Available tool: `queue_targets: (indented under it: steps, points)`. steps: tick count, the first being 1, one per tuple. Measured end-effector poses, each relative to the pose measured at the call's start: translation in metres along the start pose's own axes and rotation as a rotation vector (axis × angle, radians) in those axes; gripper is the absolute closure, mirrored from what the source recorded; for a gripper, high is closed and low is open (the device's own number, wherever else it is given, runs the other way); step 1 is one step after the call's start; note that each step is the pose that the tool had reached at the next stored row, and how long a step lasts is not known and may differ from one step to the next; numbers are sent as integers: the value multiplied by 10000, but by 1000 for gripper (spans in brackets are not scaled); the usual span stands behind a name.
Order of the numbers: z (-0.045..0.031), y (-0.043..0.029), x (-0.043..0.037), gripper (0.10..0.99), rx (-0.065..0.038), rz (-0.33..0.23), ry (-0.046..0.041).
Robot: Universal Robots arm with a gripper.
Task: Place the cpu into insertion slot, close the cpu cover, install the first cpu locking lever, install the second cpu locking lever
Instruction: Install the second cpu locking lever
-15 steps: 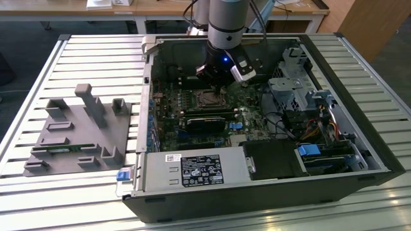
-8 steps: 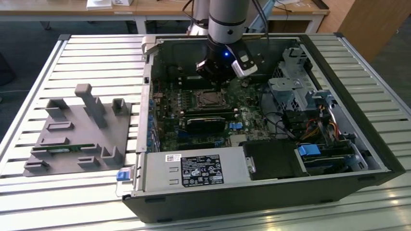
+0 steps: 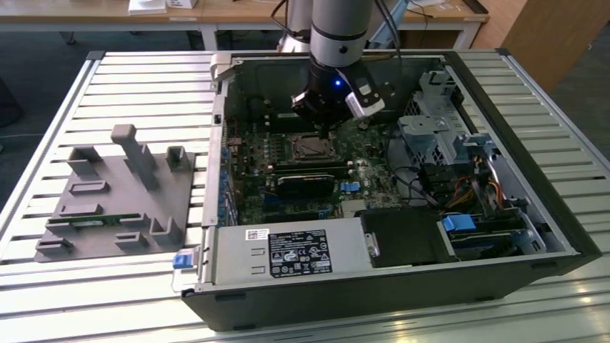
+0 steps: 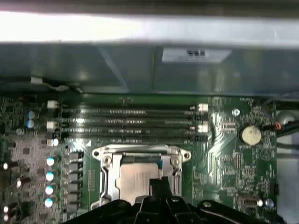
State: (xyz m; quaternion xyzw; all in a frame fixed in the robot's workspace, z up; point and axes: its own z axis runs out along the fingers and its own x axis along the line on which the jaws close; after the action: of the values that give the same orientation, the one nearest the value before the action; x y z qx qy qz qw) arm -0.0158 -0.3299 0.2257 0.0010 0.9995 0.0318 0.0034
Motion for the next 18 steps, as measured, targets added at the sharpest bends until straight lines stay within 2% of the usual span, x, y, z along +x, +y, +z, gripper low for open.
queue_targets:
  steps: [12,15,18]
  points:
    - [-21,-329,-1,980,-26,2,20]
    - [-24,-379,1,980,-25,1,21]
    - [-24,-388,48,980,-27,1,21]
